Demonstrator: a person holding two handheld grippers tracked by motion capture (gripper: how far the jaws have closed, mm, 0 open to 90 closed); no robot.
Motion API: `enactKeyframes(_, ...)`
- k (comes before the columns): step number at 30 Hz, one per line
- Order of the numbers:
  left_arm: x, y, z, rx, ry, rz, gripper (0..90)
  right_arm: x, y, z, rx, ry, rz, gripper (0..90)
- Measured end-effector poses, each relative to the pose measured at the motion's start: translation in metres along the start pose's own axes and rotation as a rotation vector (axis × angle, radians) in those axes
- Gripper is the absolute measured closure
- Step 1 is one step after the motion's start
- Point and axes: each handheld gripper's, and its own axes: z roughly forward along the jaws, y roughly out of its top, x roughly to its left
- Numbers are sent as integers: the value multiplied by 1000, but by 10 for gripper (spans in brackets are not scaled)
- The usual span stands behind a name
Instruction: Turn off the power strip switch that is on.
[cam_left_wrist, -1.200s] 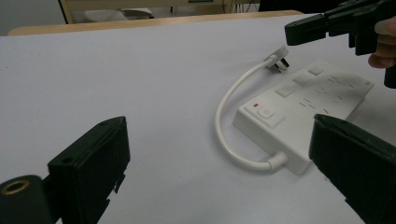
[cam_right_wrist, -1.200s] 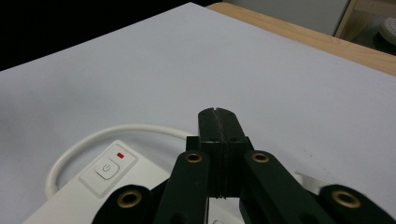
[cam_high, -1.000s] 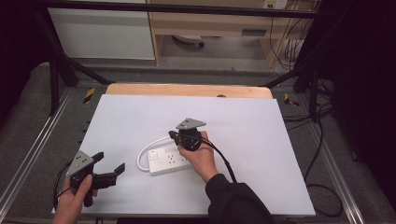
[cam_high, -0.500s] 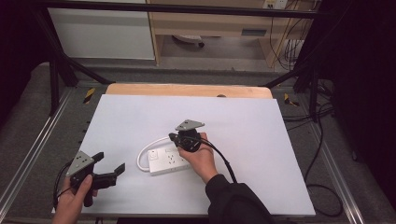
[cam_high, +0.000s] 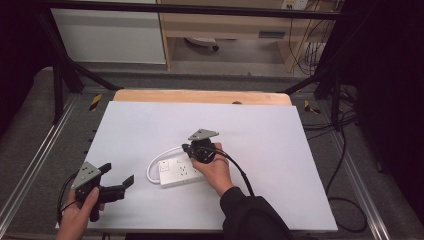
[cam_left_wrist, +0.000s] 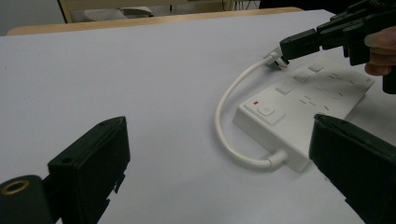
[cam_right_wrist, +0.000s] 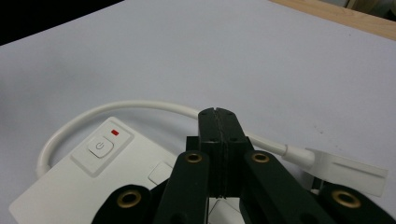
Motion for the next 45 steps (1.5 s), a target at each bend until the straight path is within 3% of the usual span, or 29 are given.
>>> enactKeyframes(20,-1,0,0,5,-3,5,52,2,-7,-2,18,26,21,900)
enactKeyframes(45,-1,0,0,5,-3,9,53,14,-10,2,33,65,6,900)
